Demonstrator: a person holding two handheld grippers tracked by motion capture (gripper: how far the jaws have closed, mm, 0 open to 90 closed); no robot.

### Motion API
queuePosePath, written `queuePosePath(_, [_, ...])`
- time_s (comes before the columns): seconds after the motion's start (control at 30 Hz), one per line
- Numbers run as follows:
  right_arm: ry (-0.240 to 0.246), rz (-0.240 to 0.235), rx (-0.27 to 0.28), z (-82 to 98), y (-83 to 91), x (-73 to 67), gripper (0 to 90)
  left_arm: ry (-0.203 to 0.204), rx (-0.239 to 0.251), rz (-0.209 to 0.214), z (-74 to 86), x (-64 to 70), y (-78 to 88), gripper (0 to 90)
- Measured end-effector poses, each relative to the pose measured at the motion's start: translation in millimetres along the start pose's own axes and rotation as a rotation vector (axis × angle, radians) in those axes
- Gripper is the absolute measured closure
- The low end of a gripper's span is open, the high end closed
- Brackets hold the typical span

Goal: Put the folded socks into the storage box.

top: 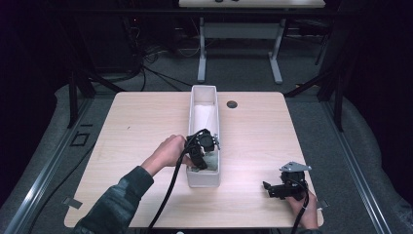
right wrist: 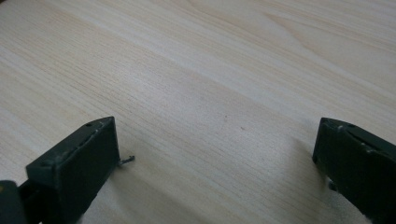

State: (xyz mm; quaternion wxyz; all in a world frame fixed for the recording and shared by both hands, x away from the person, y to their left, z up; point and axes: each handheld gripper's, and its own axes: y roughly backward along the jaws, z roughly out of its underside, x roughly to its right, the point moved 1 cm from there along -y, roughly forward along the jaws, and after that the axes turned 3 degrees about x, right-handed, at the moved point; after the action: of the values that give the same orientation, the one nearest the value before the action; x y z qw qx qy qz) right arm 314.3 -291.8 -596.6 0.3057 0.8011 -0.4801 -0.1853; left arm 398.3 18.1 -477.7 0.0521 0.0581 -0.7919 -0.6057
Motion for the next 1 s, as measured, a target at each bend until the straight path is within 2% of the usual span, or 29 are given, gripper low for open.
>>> queuePosePath(0.37, [0.0,0.0,0.0,0.0,0.0,0.0,0.0,-0.003,-0.033,0.002,-0.8,1.1,-11.3,65.2])
queuePosePath(0.67, [0.0,0.0,0.0,0.0,0.0,0.0,0.0,0.018,-0.036,0.023,-0.7,-1.5,-15.3,64.2])
queuePosePath(1.0, [0.0,0.0,0.0,0.0,0.0,0.0,0.0,0.022,-0.07,0.009,-1.4,-1.6,-23.5,63.5])
